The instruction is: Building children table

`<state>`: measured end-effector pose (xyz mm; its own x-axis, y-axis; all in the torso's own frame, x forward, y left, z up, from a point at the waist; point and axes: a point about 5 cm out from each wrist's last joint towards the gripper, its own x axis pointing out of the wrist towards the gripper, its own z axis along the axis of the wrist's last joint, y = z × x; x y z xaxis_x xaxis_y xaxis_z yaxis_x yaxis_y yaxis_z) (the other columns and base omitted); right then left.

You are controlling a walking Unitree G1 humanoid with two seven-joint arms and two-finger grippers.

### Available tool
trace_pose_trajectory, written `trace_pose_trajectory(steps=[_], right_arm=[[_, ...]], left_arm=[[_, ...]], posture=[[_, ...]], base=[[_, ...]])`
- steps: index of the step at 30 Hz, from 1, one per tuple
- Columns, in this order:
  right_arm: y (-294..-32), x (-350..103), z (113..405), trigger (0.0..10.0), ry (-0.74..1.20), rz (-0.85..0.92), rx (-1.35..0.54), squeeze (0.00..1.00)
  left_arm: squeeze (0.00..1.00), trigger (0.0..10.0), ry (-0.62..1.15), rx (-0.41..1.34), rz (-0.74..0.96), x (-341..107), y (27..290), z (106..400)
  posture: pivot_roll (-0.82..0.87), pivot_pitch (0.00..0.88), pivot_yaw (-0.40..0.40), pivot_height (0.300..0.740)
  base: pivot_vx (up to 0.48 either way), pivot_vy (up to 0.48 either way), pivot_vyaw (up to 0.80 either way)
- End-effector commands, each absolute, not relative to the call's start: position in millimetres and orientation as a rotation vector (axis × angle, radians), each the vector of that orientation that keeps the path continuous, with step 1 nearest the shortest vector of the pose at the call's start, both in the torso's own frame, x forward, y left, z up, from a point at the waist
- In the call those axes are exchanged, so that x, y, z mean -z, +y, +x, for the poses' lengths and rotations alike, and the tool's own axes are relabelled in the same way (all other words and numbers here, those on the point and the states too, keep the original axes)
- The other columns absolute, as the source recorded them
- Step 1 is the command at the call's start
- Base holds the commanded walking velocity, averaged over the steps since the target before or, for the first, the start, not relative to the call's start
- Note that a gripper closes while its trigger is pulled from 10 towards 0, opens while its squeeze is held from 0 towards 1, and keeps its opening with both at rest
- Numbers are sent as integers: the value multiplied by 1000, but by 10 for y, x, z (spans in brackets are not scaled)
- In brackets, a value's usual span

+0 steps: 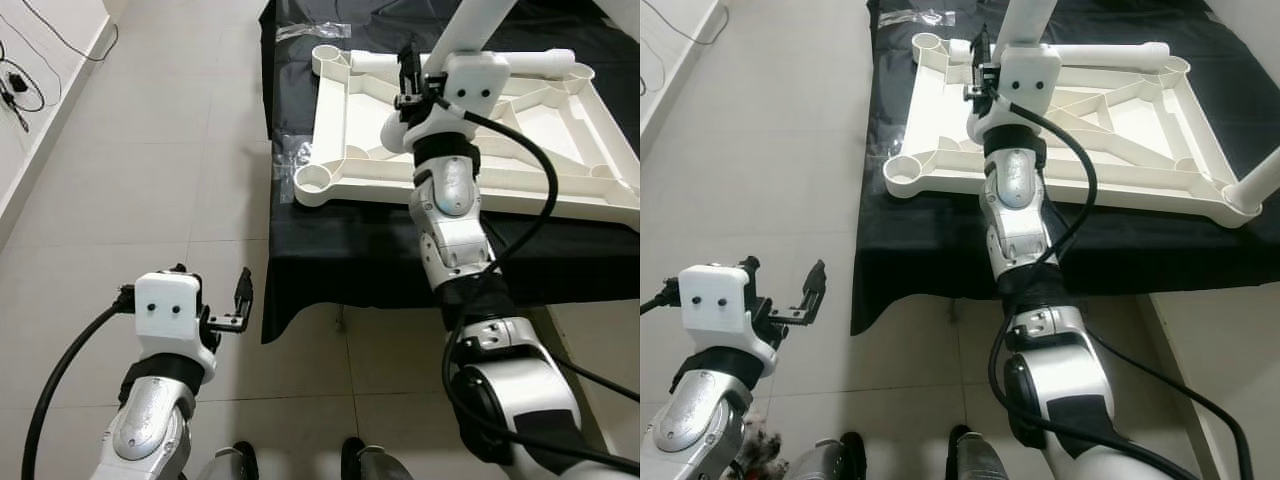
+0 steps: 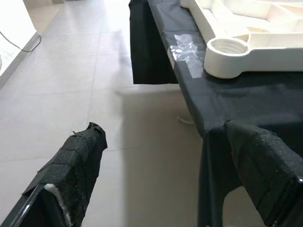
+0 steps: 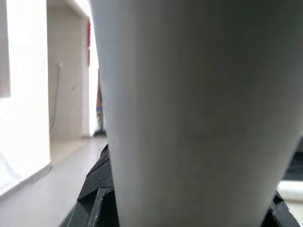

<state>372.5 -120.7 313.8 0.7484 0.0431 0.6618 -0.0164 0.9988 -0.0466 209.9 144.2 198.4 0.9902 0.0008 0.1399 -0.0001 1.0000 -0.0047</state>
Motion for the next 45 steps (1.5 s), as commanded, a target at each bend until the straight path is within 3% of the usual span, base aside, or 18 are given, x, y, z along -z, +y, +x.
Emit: trace_pose_trajectory(steps=[1,15,45], right_arm=[[-1202,-3102,3683,10000,-721,-67,-60,0],[-1345,-3022,3554,10000,-712,-65,-72,0],[-1236,-2911,3515,10000,-644,-42,-150,0]], left_arm=[[0,10000,-125,-14,2,-1941,1472,2080],[0,10000,-148,-29,3,-1947,1493,2125],[0,10000,-171,-59,8,-1959,1494,2138]], posture=[[63,233,-39,740],[43,166,-35,740],[33,127,-43,740]], base=[[0,0,0],[0,0,0],[0,0,0]])
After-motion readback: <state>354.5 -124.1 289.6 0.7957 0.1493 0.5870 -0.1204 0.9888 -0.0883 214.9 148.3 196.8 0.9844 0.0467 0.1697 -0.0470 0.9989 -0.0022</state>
